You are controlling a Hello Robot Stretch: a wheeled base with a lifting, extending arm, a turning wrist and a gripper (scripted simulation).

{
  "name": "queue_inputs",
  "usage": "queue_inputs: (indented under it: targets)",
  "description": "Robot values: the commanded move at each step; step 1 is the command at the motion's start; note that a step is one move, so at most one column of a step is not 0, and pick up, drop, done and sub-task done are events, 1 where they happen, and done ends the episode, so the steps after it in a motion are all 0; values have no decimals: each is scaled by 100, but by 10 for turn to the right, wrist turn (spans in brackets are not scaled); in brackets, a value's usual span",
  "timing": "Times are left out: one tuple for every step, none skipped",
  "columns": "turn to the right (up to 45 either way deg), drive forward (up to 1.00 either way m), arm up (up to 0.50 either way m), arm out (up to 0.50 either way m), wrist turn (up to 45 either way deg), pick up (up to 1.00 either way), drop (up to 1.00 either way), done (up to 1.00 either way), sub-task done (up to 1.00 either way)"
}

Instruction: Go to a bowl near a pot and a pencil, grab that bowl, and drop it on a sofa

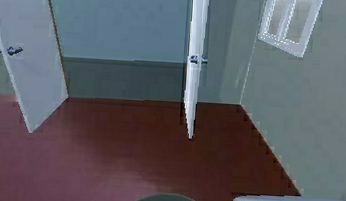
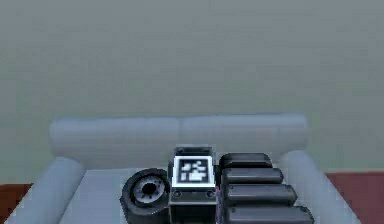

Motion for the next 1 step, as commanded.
queue_inputs:
  targets:
    - [60, 0, 0, 0, 0, 0, 0, 0, 0]
